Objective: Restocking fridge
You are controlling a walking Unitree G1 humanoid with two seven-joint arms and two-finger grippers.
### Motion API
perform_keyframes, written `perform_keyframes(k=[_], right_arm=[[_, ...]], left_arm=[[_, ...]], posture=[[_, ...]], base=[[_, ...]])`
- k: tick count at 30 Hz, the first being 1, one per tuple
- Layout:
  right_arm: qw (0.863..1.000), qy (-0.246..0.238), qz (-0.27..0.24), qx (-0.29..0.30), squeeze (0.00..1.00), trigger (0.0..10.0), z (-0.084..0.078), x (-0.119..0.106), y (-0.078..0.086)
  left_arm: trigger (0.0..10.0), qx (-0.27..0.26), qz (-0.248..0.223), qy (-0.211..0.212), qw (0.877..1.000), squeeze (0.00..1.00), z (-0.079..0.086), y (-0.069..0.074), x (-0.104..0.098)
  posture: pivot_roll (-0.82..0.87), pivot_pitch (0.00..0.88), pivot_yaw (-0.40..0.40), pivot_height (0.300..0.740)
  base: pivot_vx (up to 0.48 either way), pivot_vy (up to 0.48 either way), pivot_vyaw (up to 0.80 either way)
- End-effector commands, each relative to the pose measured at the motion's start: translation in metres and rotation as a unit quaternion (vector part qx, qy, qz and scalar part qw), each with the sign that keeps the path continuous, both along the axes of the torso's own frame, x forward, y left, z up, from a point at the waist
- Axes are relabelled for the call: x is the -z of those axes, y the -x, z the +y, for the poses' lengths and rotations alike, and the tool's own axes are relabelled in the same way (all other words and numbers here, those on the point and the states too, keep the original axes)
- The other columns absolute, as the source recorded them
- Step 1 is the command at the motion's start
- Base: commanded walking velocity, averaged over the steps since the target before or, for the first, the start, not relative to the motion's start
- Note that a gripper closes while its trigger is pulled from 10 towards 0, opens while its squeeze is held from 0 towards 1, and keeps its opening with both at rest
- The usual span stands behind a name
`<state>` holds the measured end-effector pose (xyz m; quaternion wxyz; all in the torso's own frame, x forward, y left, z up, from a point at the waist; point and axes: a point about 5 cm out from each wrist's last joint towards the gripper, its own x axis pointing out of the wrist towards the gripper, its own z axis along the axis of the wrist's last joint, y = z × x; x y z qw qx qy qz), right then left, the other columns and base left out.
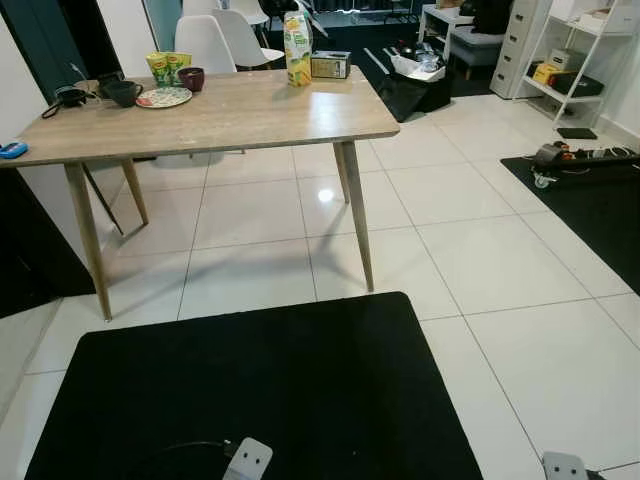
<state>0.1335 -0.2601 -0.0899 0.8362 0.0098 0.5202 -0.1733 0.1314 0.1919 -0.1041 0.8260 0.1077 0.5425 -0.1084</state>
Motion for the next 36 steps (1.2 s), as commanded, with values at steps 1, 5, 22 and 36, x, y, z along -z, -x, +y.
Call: perform_keyframes(k=[1, 5, 22, 36], right_arm=[[0.999, -0.03, -0.016, 0.013, 0.0, 10.0, 0.006, -0.001, -0.007], [0.994, -0.098, -0.034, 0.032, 0.0, 10.0, 0.021, 0.002, -0.011], [0.986, -0.15, -0.058, 0.032, 0.0, 10.0, 0.034, 0.003, -0.014], [0.97, -0.219, -0.097, 0.054, 0.0, 10.0, 0.045, 0.001, -0.022]], left_arm=[[10.0, -0.034, 0.028, 0.007, 0.999, 0.0, 0.001, 0.015, 0.005], [10.0, -0.058, 0.02, 0.015, 0.998, 0.0, -0.002, 0.008, 0.003], [10.0, -0.164, -0.007, 0.059, 0.985, 0.0, -0.002, -0.001, 0.001], [10.0, -0.33, -0.127, 0.185, 0.917, 0.0, 0.01, -0.043, -0.02]], posture=[[0.01, 0.0, -0.041, 0.74], [0.0, 0.0, -0.042, 0.74], [0.0, 0.0, -0.039, 0.74], [0.0, 0.0, -0.035, 0.74]], base=[[0.0, 0.0, 0.0], [0.0, 0.0, 0.0], [0.0, 0.0, 0.0], [0.0, 0.0, 0.0]])
